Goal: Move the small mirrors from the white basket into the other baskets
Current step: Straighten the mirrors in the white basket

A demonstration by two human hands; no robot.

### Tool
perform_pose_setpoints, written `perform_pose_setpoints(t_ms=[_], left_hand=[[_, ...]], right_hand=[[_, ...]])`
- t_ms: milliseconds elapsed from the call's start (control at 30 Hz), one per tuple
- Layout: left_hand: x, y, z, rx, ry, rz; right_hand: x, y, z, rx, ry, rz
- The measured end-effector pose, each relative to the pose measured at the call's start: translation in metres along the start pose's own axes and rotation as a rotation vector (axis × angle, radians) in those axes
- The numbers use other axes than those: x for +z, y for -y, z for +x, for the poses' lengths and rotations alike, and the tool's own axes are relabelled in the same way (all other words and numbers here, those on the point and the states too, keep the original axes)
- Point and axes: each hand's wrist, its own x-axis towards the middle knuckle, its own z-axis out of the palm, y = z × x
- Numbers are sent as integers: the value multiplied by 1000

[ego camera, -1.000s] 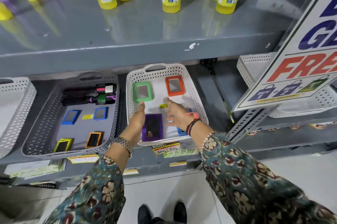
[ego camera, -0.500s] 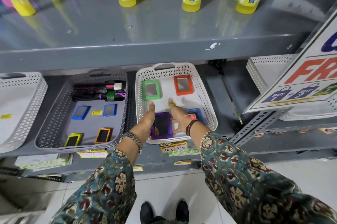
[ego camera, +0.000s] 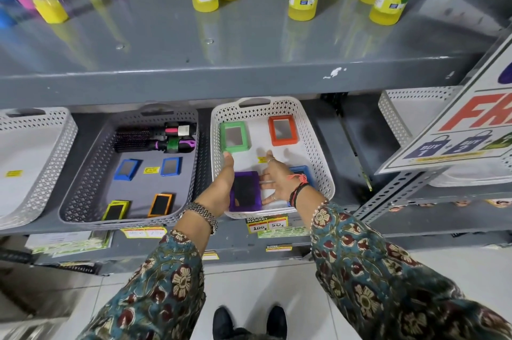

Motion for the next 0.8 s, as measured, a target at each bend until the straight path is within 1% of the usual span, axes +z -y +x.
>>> perform_pose_setpoints(t_ms=[67,100,133,200,233,267,300,367,433,467,533,667,800], left_hand=[[-2,-2,-17,97,3,53],[-6,-1,-25,193,-41,121],[-12,2,-29,324,-114,209],[-29,11,-34,587,-271,465],[-36,15,-35,692,-343,618],[-44,20,-31,757,-404,758],[-48,23,-30,792,-446,860],[-51,28,-28,725,-453,950],[-54,29,-23,589,-422,943],[-54,30,-21,552,-408,928],[-54,31,-17,557,-402,904],[-58,32,-8,593,-364,878],[-66,28,0,531,-322,700]], right_hand=[[-8,5,-8,-72,-31,-81],[-14,7,-11,-156,-80,-151],[-23,10,-17,-285,-144,-221],[-46,14,-32,-567,-293,-377],[-58,14,-39,-663,-383,-472],[-69,13,-46,-710,-477,-562],[-79,10,-51,-721,-559,-632],[-95,3,-53,-648,-650,-725],[-103,-7,-48,-547,-640,-736],[-105,-12,-45,-525,-621,-709],[-106,-19,-39,-528,-604,-662],[-105,-22,-37,-525,-627,-610],[-104,-23,-39,-535,-598,-587]])
